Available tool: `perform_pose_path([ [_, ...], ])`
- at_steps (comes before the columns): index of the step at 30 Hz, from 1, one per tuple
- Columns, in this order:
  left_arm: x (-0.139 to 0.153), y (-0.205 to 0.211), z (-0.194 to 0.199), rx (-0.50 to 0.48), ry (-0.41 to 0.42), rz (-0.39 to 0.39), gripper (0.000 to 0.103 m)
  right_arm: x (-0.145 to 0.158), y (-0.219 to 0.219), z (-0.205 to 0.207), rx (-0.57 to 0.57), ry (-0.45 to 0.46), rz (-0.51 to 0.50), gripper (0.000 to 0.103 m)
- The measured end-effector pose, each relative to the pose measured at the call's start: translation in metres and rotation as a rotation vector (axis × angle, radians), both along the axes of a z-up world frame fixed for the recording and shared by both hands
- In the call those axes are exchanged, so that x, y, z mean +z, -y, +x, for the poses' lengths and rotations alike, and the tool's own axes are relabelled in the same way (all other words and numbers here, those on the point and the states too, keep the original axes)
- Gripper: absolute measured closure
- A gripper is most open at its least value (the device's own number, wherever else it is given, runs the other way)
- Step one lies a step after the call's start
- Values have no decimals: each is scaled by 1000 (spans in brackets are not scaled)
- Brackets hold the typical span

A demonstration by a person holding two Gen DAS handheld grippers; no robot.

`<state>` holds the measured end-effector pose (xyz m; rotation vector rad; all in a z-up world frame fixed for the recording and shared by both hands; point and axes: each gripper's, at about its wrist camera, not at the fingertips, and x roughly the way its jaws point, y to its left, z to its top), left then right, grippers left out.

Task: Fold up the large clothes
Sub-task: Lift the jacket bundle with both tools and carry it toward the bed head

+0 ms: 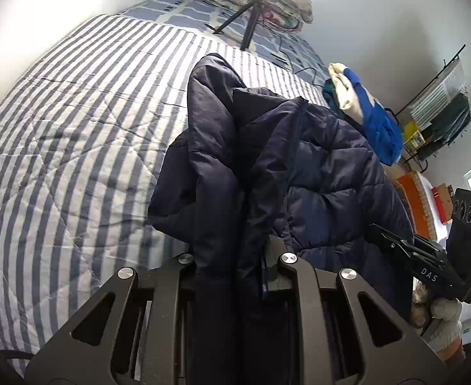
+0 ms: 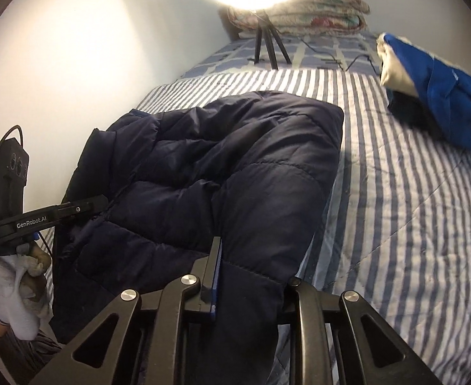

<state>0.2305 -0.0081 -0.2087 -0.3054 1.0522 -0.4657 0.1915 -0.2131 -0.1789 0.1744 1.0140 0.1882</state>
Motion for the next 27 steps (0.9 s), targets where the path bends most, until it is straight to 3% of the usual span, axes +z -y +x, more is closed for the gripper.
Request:
perform_pose_path([
  [7,13,23,-15,-59,47,15,86,21,14,-19,-7,42,-74,85],
  [12,19,44,-22,-87,38,-4,86,30,28,-37,-22,57,-117,85],
  [27,64,153,-23,-235,150,21,87,79,104,-62,-140,117,-194,86],
])
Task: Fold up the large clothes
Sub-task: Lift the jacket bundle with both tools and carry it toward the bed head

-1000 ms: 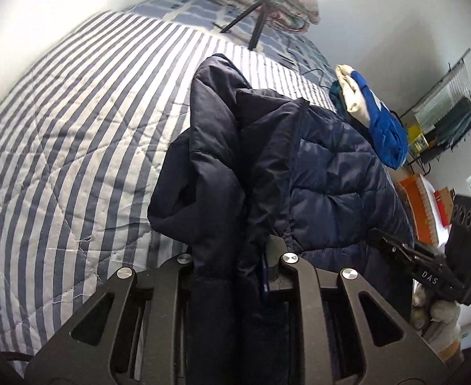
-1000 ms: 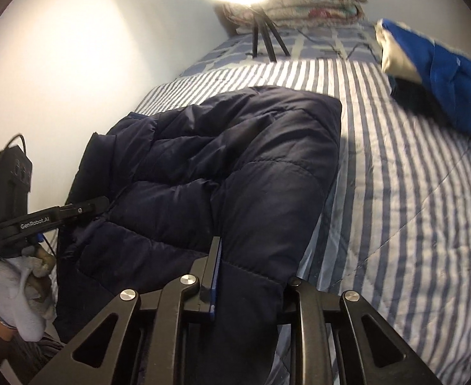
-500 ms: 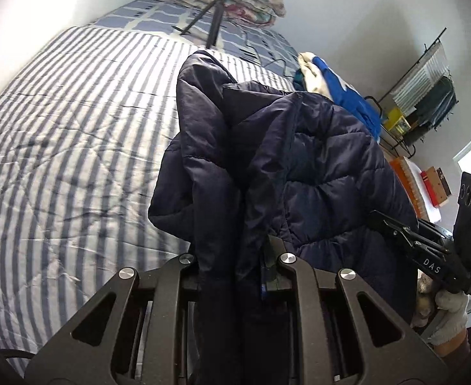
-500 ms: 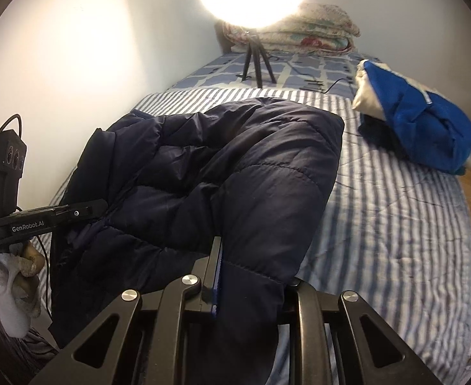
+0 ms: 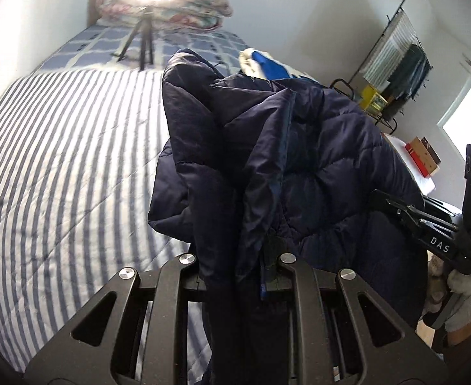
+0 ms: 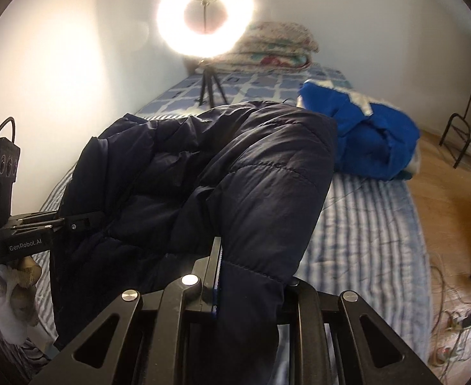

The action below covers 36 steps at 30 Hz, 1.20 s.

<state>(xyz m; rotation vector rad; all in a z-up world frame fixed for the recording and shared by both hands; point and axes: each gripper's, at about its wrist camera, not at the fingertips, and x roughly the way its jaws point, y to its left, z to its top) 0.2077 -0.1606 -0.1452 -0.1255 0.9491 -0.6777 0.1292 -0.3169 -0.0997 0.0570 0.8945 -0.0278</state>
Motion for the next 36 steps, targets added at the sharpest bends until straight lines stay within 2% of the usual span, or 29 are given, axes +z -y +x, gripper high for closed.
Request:
perform_pose_path([
  [9,18,57,29,-41,57,-17,87,18,47,10,-40,31,-67,86],
  [18,25,122,69,-99,109,-47,87,32,102,39,-74,63,-126,86],
  [30,49,219,168,-178,179,-114,87,49,204,129,-139,91,-142,86],
  [36,53,243,224,-189,181,-154,87,53,243,176,-134,119,-138,86],
])
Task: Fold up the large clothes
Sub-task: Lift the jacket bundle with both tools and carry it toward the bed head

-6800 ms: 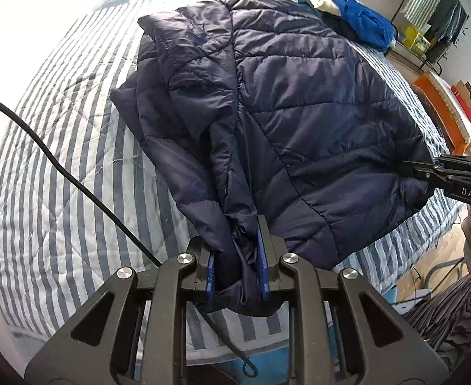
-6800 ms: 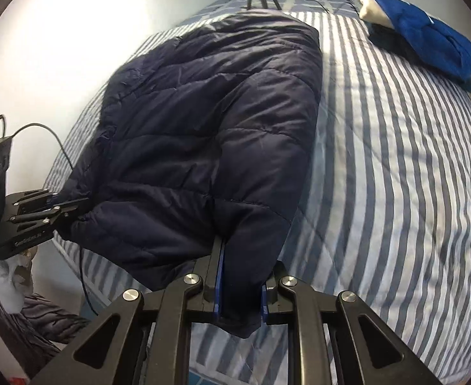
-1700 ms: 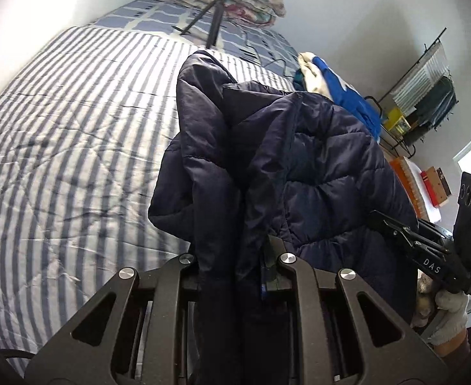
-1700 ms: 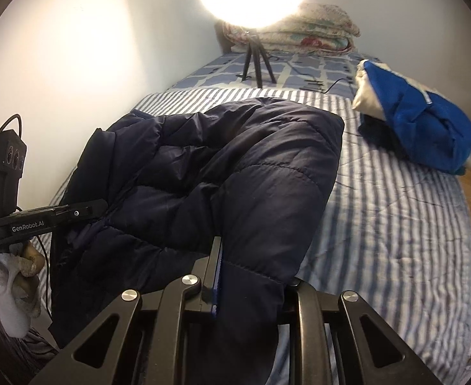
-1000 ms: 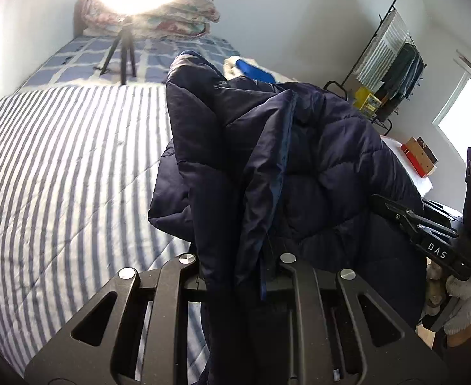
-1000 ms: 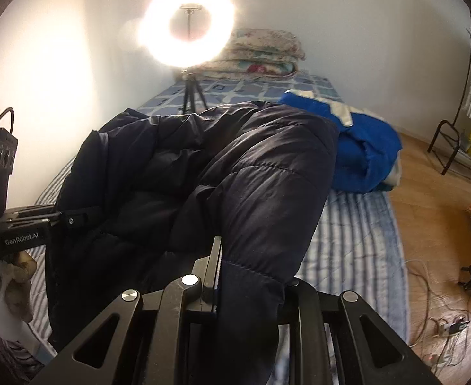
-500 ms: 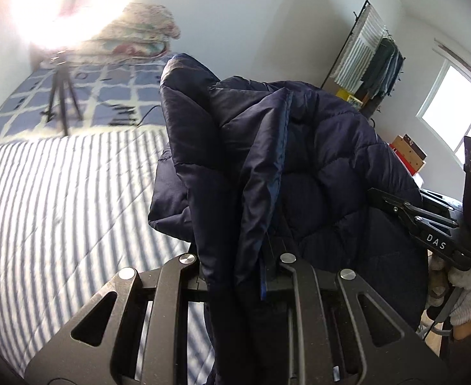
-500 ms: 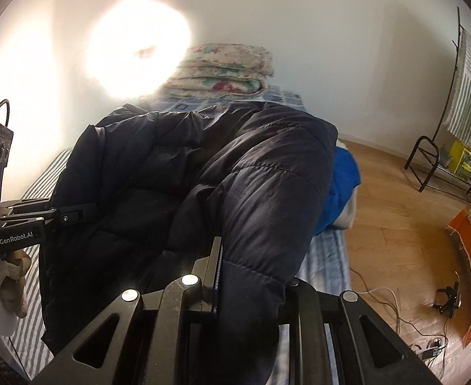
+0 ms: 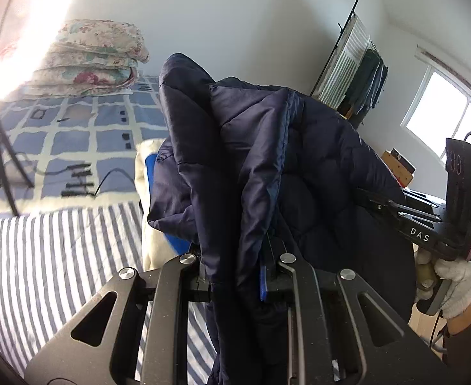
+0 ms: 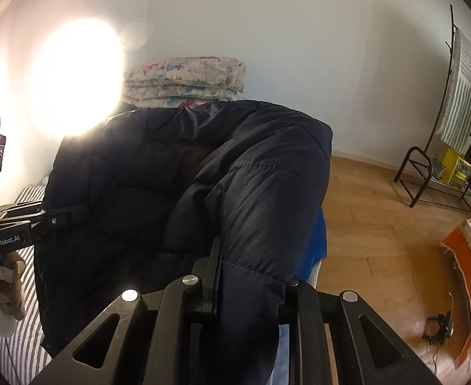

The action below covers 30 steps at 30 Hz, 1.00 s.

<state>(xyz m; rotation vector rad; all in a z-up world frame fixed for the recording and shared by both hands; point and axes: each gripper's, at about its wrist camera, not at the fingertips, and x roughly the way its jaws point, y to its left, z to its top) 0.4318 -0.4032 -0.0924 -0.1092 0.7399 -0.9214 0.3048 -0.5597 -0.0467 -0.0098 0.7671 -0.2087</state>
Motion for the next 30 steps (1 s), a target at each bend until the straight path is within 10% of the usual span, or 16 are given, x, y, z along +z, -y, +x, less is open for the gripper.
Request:
perform_pose_path([
  [11,3,20,73,-26,-43,-73,87,-17,84,45,19,99,262,86],
  [30,-54,62,138,81,-151,-33,87,-89,132,125,-50,-17,221,85],
])
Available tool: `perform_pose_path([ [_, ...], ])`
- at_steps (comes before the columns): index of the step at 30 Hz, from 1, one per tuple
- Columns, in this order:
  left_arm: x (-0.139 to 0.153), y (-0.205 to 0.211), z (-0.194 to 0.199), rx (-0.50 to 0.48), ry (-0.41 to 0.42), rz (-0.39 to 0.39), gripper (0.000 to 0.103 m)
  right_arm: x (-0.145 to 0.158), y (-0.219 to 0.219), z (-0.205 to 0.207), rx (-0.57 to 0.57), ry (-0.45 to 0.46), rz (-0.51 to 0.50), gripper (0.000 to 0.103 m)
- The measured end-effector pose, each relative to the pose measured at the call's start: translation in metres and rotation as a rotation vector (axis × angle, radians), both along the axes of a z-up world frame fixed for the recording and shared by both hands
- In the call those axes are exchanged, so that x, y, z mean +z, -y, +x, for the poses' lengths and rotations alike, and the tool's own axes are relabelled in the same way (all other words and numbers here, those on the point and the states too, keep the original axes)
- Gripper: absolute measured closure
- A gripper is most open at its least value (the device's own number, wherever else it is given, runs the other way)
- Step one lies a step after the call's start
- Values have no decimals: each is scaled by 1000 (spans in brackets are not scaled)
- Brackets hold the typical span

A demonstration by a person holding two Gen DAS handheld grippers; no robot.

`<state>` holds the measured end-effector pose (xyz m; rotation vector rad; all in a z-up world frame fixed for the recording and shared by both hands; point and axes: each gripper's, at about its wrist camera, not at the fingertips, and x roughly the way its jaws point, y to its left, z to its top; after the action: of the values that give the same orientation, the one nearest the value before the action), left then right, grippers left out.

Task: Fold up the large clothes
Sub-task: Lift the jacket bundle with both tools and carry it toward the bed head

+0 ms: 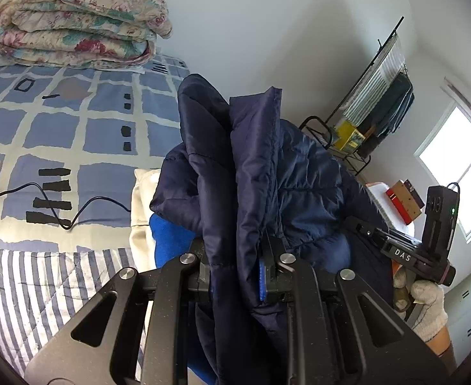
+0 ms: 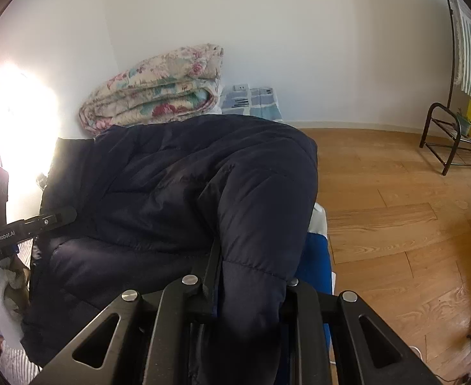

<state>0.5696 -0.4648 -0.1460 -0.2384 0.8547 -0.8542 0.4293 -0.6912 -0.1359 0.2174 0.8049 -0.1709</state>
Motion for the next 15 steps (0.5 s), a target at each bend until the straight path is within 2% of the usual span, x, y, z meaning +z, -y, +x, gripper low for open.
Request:
perform_pose_path([
  [6,-3,3,-6,12,14,28,85,-7,4,11,-12,-37,-21,82],
  [9,-5,3,-8,36,8,41,78,-7,2,15,-37,-66,-62,79],
  [10,-5,2,-7,47,-4,38,73,-6,0,16,-49,-72,-81,77],
  [12,-9,-4,-5,74,-41,36,58,-5,-2,18,-71,-80,-120,67],
  [13,-9,-6,-4,82,-55,38,44,-4,-3,17,-92,-85,-149,63],
  [14,-9,-9,-4,90,-68,34,34,-3,-4,15,-110,-93,-174,50],
  [15,-9,-13,-7,96,-67,23,33,-1,-4,13,-136,-103,-208,31],
])
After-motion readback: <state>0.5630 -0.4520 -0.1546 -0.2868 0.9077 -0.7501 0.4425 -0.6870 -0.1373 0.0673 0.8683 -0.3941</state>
